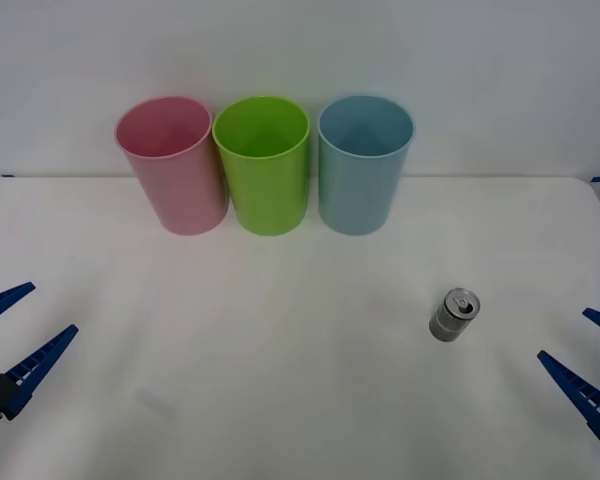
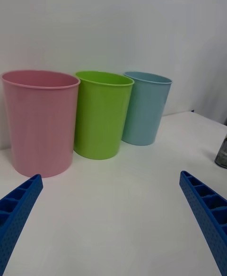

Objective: Grasp the object on the table and drop it into the matching bin: aluminum can to the light blue bin, PET bottle to the pink bin.

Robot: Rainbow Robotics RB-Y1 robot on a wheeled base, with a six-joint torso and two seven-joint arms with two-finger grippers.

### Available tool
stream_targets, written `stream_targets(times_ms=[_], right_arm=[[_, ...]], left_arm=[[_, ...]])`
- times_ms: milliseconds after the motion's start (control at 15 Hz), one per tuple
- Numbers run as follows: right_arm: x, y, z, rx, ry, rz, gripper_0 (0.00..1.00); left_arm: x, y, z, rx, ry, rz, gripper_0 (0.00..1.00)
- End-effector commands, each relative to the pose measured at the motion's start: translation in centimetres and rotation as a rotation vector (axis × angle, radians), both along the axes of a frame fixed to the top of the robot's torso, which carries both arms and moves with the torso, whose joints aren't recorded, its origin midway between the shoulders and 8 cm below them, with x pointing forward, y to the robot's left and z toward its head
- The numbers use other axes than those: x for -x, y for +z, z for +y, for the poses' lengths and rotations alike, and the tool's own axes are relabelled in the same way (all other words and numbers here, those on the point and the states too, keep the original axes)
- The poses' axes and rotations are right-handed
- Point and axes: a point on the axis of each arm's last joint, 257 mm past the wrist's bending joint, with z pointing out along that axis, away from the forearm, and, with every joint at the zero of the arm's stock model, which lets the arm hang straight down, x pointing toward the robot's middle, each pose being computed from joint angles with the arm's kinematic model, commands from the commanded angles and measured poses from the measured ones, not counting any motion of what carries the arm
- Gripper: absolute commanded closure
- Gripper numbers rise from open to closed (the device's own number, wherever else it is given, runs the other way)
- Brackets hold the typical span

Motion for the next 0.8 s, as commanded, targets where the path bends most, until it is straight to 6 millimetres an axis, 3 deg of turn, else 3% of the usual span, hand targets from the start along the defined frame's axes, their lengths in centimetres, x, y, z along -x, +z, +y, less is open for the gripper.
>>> stream_targets(times_ms=[67,800], right_arm=[[0.2,-2.0,-0.1,0.012,-0.007,0.028,0.0],[-0.6,-8.6,0.6,0.038,-0.023,0.097,0.0]], left_arm=[[0.0,0.0,0.0,0.0,0.0,0.0,0.0],[0.0,0.0,0.0,0.0,0.0,0.0,0.0]])
